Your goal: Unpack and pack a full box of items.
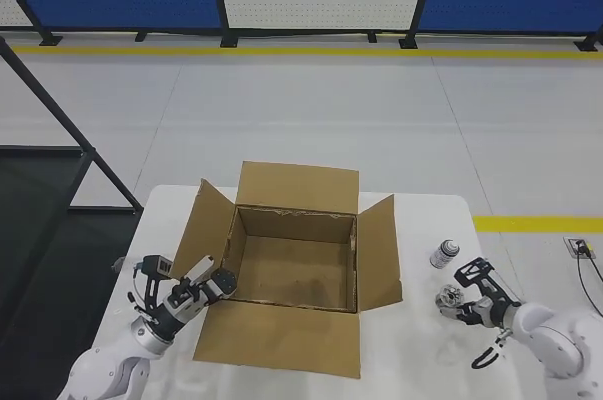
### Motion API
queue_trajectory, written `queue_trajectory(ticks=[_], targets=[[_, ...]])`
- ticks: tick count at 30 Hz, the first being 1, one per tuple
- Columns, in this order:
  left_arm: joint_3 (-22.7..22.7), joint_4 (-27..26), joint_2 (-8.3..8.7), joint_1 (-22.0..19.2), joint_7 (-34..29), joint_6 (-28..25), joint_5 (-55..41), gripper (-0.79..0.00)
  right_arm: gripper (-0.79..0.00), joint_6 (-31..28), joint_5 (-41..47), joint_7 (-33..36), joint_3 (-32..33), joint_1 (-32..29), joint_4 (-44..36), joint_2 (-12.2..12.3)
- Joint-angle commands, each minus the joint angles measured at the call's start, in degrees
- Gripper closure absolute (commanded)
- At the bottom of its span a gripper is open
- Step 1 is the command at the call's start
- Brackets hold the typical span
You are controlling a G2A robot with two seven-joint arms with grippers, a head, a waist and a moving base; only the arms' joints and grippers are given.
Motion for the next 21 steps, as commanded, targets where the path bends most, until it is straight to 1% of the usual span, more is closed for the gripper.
queue_trajectory(ticks=[1,3,4,6,7,9,12,14,15,16,21], targets=[[0.01,-0.01,-0.01,0.13,0.0,-0.09,-0.1,-0.785,-0.785,0.32,-0.19,-0.15,-0.49,0.31,0.33,0.06],[-0.05,0.02,-0.01,0.26,0.1,-0.15,-0.14,-0.785,-0.785,0.51,-0.17,-0.31,-1.06,0.68,0.87,0.14],[-0.07,-0.02,-0.01,0.31,0.13,-0.15,-0.13,-0.785,-0.671,0.55,-0.1,-0.35,-1.31,0.84,1.12,0.18],[-0.12,-0.05,-0.01,0.41,0.12,-0.18,-0.12,-0.785,-0.496,0.57,0.14,-0.46,-1.75,1.15,1.62,0.26],[-0.13,-0.05,-0.01,0.45,0.08,-0.16,-0.24,-0.785,-0.394,0.46,0.16,-0.47,-1.99,1.29,1.85,0.31],[-0.23,0.0,-0.01,0.5,0.1,-0.22,-0.36,-0.785,-0.366,0.47,0.37,-0.54,-2.47,1.45,2.01,0.41],[-0.23,0.05,-0.02,0.51,-0.04,-0.31,-0.55,-0.785,-0.265,0.46,0.48,-0.61,-2.96,1.5,2.01,0.54],[-0.27,0.1,-0.01,0.47,-0.11,-0.32,-0.6,-0.785,-0.148,0.49,0.56,-0.58,-3.28,1.48,1.82,0.65],[-0.31,0.13,-0.01,0.47,-0.15,-0.31,-0.61,-0.785,-0.055,0.57,0.61,-0.55,-3.37,1.47,1.71,0.7],[-0.34,0.17,-0.01,0.46,-0.19,-0.32,-0.63,-0.785,0.0,0.71,0.71,-0.57,-3.43,1.46,1.54,0.76],[-0.56,0.59,0.0,0.6,-0.37,-0.67,-1.01,-0.785,0.0,0.87,2.63,-1.37,-2.44,0.79,-0.49,1.15]])
